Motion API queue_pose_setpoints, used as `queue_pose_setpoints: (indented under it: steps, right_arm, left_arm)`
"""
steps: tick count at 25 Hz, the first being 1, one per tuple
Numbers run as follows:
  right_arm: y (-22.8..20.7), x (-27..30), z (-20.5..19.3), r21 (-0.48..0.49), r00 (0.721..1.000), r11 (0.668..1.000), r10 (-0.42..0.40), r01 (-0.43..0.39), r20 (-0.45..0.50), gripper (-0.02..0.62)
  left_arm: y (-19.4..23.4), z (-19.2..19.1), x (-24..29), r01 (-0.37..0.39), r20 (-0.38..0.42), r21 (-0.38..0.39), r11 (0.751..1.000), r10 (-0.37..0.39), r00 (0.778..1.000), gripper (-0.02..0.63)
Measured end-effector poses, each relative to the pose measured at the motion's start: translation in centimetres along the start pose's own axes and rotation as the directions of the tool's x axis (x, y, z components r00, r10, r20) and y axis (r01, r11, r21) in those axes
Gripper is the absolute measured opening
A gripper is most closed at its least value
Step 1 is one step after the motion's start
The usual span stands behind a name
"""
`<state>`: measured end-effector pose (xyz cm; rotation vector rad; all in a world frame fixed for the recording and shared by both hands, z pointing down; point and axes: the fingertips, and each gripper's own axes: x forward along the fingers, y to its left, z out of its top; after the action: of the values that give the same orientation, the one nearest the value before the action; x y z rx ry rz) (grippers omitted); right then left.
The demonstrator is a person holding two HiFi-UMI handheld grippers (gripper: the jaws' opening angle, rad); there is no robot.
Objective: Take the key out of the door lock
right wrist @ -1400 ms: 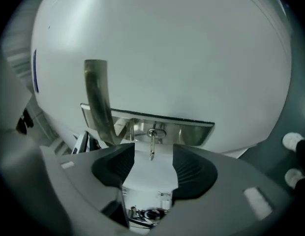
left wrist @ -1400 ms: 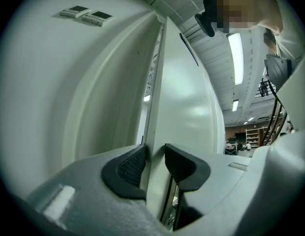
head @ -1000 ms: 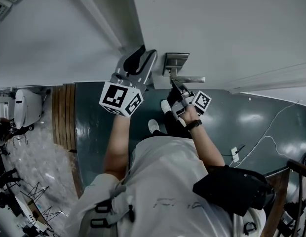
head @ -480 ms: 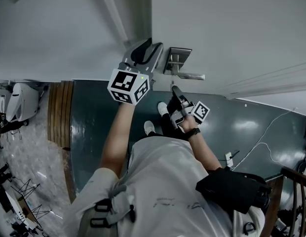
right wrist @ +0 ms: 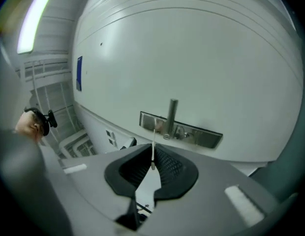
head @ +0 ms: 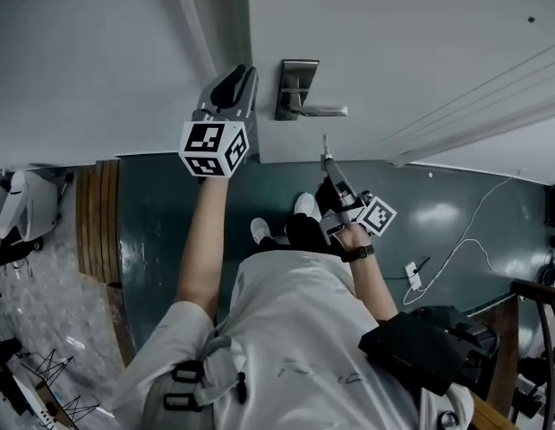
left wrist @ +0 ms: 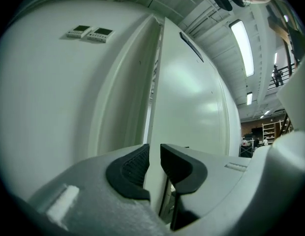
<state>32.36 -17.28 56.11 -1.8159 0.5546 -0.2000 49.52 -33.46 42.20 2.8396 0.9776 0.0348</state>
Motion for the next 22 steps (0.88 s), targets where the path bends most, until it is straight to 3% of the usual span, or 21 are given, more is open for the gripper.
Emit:
queue_pose_setpoints:
  steps: [5,10,13,15,17,20,22]
  right_arm:
    - [5.0,0.3,2.9,-0.208,0.998,0.976,0.054,-0.056,-0.015,0.028]
    - [9.8,-0.7,4.9,-0.429,0.994,0.898,0.069,-0.1,-0.086,0.028]
    - [11.8,-3.8,4.9,-0.546,0.992,0.833,0.027,-0.092,-0.127,0.028]
    - [11.9,-6.7,5.0,-0.626,0.993,0.779,-0.047,-0.034,-0.112,0.028]
    - [11.9,-9.4,5.2,-0.696,0.99,0.717,-0.118,0.03,-0.08,0.028]
    - [13.5,-12.1,4.0,-0.785,0.983,0.619,-0.165,0.04,-0.08,0.028]
    - [15.1,-13.3,3.3,-0.804,0.984,0.594,-0.157,0.024,-0.087,0.029]
  left_arm:
    - [-2.9,-1.1,-4.2,-0.044,0.005,-0.042,0.998,0.044,0.999,0.035]
    - [-8.8,-1.8,-7.4,-0.093,0.002,-0.048,0.994,0.093,0.996,0.002]
    - [-13.7,-2.1,-9.6,-0.139,0.013,-0.029,0.99,0.14,0.99,0.001]
    - [-17.6,-3.0,-10.9,-0.161,0.016,-0.003,0.987,0.161,0.987,0.002]
    - [-21.4,-4.1,-12.0,-0.179,0.012,-0.008,0.984,0.179,0.984,0.0]
    - [-25.3,-5.0,-14.7,-0.22,-0.005,-0.044,0.974,0.22,0.975,0.0]
    - [-26.6,-4.6,-15.7,-0.232,-0.006,-0.037,0.972,0.232,0.973,0.0]
